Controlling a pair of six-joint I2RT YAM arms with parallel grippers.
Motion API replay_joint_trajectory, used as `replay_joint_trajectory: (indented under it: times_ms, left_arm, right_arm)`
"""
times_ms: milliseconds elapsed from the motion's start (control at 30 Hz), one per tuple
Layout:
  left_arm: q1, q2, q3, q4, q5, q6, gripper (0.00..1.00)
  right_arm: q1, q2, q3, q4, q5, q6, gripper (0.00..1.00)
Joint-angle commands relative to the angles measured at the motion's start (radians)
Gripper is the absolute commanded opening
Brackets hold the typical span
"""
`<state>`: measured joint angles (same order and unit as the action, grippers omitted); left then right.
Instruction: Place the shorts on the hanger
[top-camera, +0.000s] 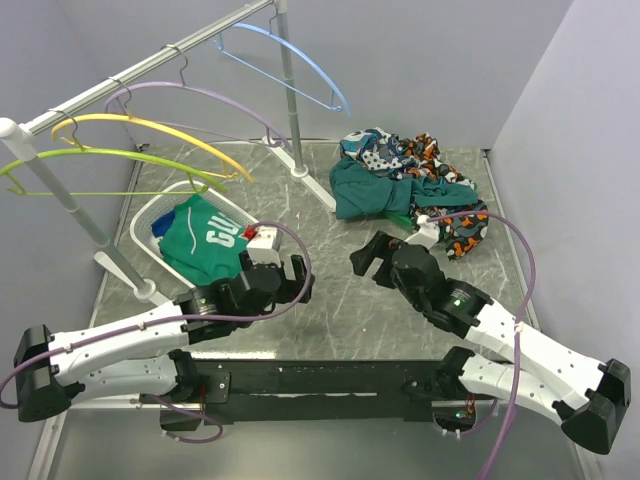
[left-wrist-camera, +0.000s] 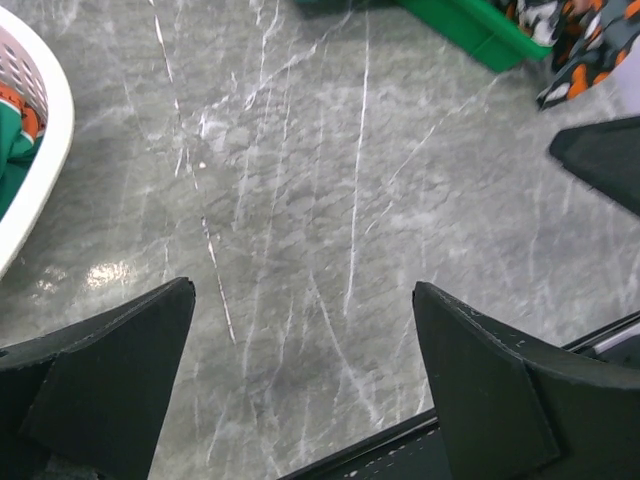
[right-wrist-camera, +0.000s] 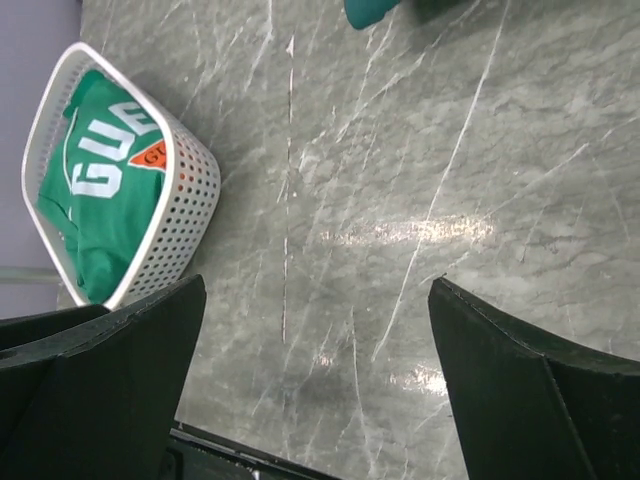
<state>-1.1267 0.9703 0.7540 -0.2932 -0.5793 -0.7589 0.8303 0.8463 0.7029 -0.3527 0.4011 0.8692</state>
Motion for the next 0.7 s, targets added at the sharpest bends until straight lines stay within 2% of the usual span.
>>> replay_joint_trajectory:
  times_ms: [0, 267, 433, 600, 667]
  left_arm:
    - [-0.001, 0.036, 0.042, 0.026, 0.032, 0.033, 0.96]
    - [-0.001, 0.068, 0.077, 0.005, 0.079, 0.044, 0.96]
    - [-0.001, 0.082, 0.079, 0.022, 0.117, 0.05, 0.96]
    - [-0.001, 0.088, 0.082, 0.02, 0.136, 0.044, 0.96]
    - [-0.001, 0.094, 0.076, 0.025, 0.142, 0.038, 0.96]
  right_arm:
    - [-0.003, -0.006, 0.047, -0.034, 0.076, -0.016, 1.0]
    - [-0.003, 0.023, 0.104, -0.121, 0.108, -0.027, 1.0]
    - [-0.031, 0.088, 0.127, -0.022, -0.011, -0.119, 1.0]
    - [-0.177, 0.223, 0.263, -0.028, -0.087, -0.186, 1.0]
    - [-0.314, 0.256, 0.324, -0.011, -0.163, -0.211, 1.0]
